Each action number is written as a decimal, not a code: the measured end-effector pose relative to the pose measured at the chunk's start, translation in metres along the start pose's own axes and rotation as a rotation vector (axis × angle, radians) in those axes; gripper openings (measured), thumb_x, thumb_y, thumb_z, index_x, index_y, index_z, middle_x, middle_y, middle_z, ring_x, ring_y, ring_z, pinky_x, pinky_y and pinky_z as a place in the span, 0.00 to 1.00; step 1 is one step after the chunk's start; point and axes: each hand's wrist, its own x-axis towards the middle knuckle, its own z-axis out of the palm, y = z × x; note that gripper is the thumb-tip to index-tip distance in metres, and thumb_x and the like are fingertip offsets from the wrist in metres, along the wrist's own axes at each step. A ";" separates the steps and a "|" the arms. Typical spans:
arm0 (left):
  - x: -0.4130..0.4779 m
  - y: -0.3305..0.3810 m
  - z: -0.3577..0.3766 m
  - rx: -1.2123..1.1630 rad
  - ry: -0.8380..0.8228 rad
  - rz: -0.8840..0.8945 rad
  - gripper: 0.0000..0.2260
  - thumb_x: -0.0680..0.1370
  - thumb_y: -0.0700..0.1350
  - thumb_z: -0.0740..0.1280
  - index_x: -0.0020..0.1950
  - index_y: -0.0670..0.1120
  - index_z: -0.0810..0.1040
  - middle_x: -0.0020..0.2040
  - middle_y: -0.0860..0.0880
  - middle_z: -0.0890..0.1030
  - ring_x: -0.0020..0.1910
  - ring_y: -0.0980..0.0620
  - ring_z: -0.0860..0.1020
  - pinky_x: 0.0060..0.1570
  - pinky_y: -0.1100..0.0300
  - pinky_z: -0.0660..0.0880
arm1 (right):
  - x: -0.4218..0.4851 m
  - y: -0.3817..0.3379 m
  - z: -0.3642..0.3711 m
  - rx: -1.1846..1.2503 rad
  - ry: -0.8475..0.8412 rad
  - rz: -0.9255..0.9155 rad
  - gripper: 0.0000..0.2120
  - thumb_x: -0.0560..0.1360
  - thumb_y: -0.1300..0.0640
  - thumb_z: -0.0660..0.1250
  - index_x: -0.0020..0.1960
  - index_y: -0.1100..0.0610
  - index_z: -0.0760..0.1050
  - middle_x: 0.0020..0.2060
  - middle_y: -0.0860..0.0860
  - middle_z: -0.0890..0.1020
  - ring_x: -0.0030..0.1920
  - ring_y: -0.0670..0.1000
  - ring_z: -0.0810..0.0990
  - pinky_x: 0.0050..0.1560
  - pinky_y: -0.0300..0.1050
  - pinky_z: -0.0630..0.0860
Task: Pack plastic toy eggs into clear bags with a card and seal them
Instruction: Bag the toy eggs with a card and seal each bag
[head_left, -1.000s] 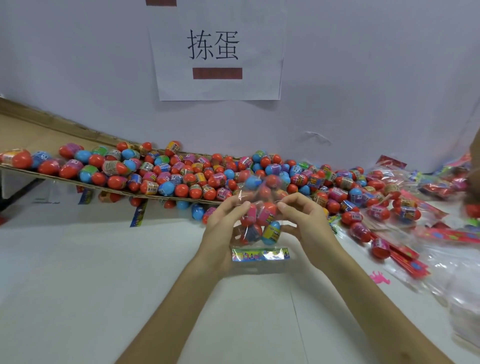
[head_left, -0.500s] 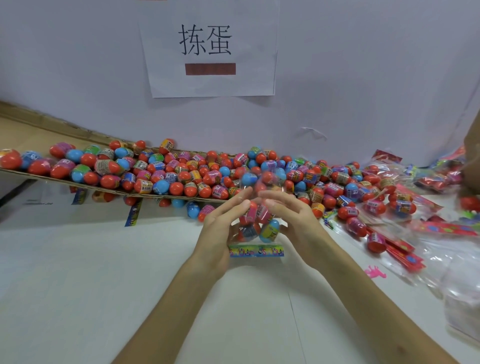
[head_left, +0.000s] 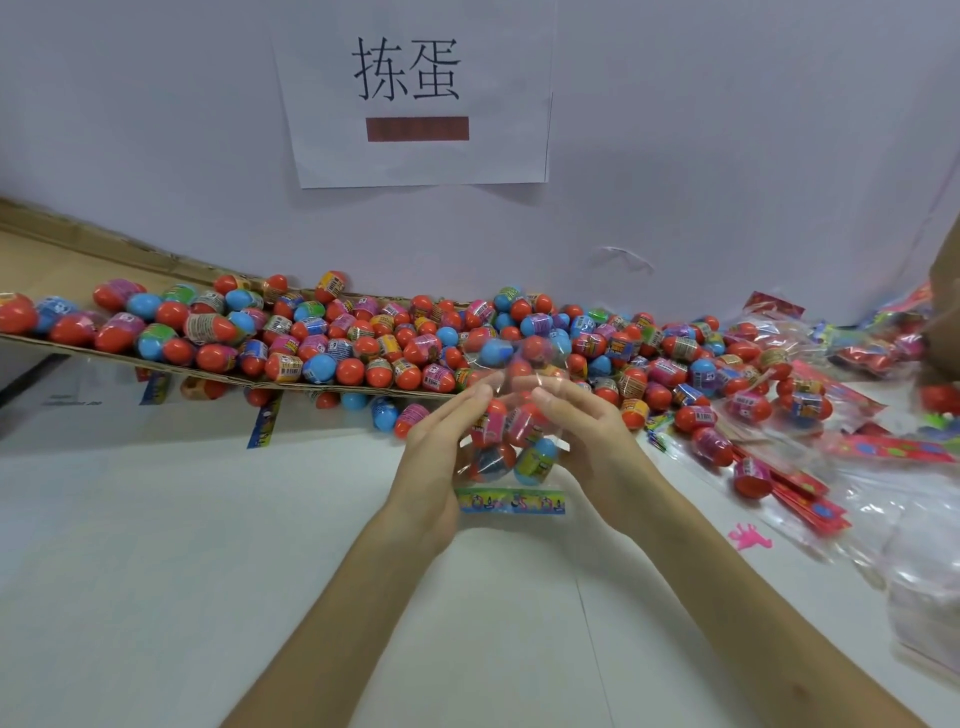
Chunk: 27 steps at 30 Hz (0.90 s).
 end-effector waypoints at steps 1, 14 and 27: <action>0.000 0.001 0.000 -0.027 0.010 0.008 0.14 0.80 0.55 0.70 0.63 0.55 0.85 0.59 0.49 0.86 0.59 0.48 0.85 0.51 0.53 0.83 | 0.000 0.000 0.000 0.008 -0.011 0.004 0.13 0.78 0.44 0.69 0.59 0.47 0.83 0.57 0.51 0.85 0.59 0.51 0.83 0.58 0.51 0.81; 0.003 0.000 0.005 -0.095 0.201 0.026 0.10 0.84 0.52 0.66 0.59 0.46 0.77 0.57 0.42 0.85 0.51 0.46 0.86 0.38 0.55 0.83 | 0.000 0.001 -0.003 0.075 0.183 -0.017 0.03 0.79 0.56 0.71 0.49 0.55 0.82 0.46 0.53 0.85 0.45 0.50 0.85 0.41 0.44 0.81; 0.014 -0.017 0.000 0.225 0.361 0.221 0.11 0.88 0.51 0.56 0.53 0.50 0.75 0.45 0.56 0.86 0.44 0.58 0.85 0.38 0.63 0.81 | 0.003 0.011 -0.001 -0.031 0.265 -0.105 0.04 0.80 0.62 0.68 0.47 0.58 0.79 0.38 0.49 0.84 0.41 0.49 0.84 0.44 0.46 0.82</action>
